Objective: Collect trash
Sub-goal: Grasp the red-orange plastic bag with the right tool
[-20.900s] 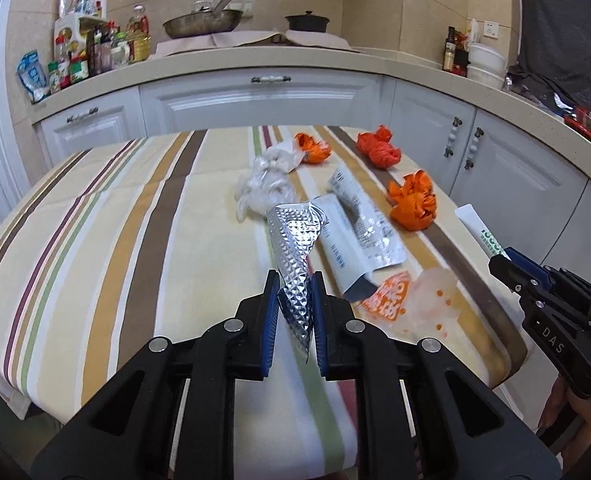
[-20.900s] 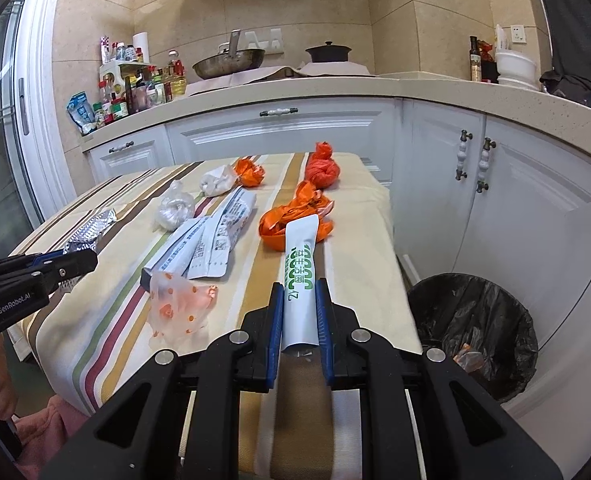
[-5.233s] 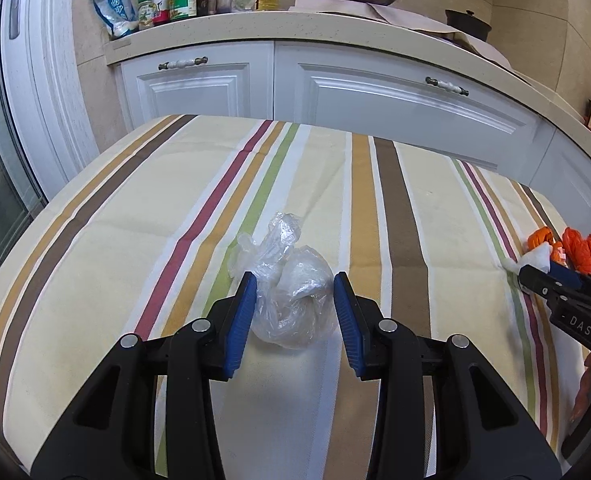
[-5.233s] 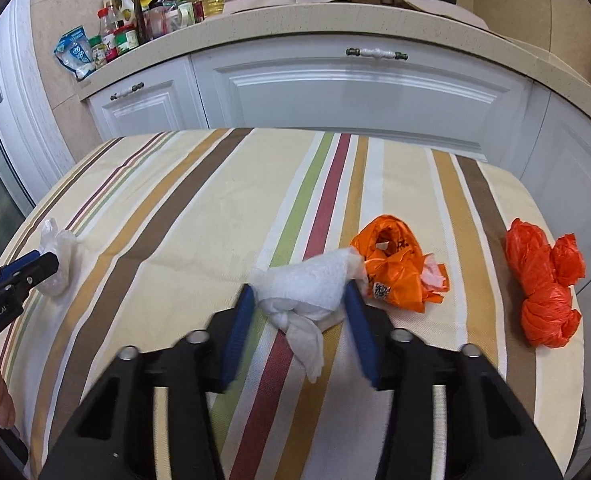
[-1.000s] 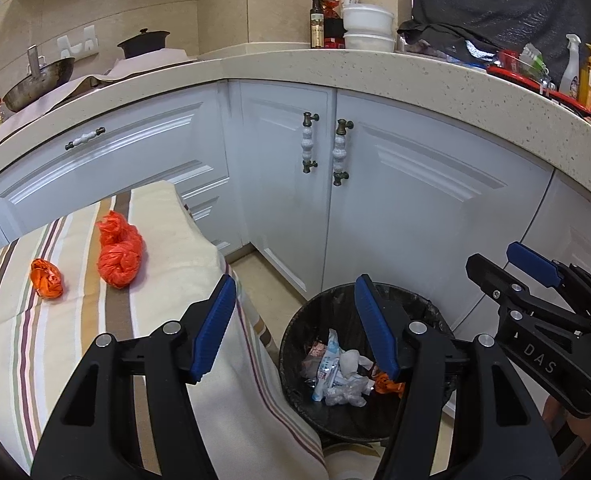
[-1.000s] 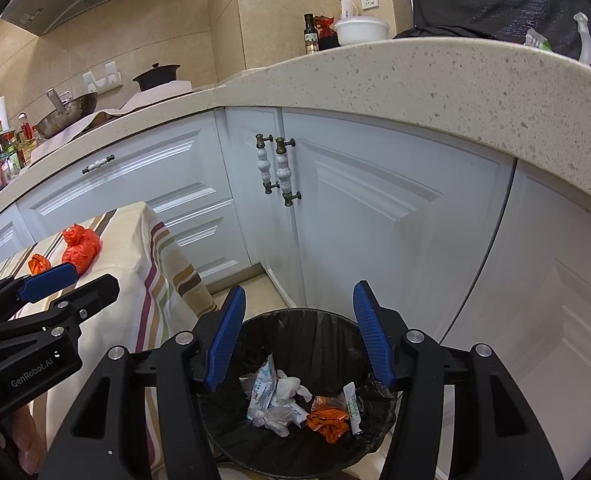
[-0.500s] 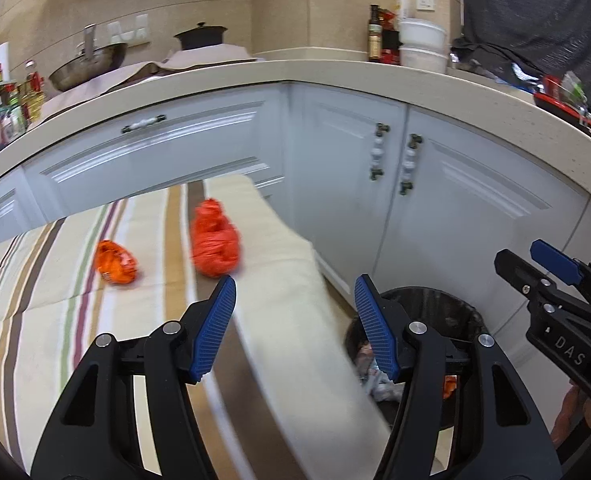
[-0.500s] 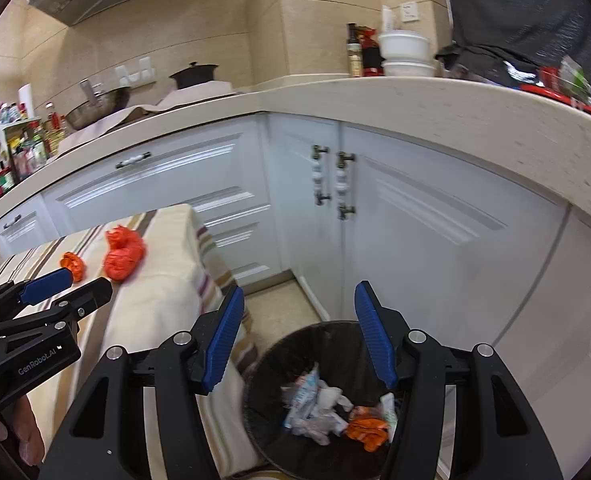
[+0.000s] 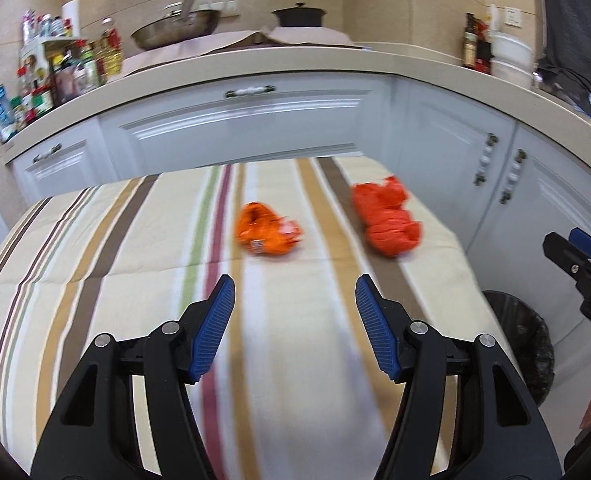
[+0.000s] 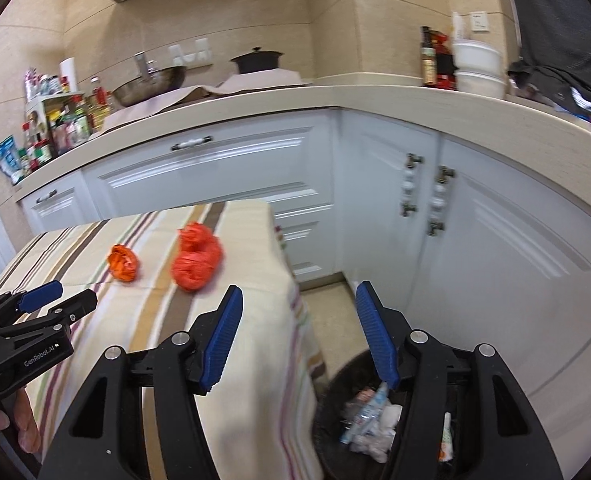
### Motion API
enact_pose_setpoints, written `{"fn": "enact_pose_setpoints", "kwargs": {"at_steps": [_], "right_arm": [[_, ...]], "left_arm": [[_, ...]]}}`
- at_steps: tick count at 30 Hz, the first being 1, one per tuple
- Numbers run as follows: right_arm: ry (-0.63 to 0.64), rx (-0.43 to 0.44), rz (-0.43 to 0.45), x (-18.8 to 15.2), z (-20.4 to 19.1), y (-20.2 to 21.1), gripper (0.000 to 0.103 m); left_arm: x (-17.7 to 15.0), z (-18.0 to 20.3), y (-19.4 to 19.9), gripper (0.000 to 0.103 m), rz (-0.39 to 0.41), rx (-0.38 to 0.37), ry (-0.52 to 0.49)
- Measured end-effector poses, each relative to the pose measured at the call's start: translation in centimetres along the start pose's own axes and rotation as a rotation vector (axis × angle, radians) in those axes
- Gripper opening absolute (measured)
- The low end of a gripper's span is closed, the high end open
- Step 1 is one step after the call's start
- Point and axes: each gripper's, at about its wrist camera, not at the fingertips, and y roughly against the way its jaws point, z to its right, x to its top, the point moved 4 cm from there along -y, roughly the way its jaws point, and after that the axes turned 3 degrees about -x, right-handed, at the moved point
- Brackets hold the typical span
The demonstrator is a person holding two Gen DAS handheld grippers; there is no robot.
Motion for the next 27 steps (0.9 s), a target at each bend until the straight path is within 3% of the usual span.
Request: {"fn": "enact_pose_setpoints", "kwargs": {"at_steps": [12,14,21,27], "right_arm": [[0.08,0.116,-0.057,1.7,-7.5,-5.5,0.062],[0.095,0.123,-0.068,1.9,-8.4,-6.4,0.063],[0.127,0.111,-0.121,2.8,-10.4,-9.7,0.067],[0.103,0.098,-0.195,2.6,-10.2,-11.9,0.068]], "left_arm": [[-0.7,-9.2,-0.9,0.064,-0.031,0.113,0.127],[-0.8,-10.5,-0.9,0.068,-0.029,0.131,0.146],[-1.1,-14.9,-1.5,0.068,-0.048,0.191,0.213],[-1.0,-16.2,-2.0,0.068,-0.062,0.183,0.248]]}}
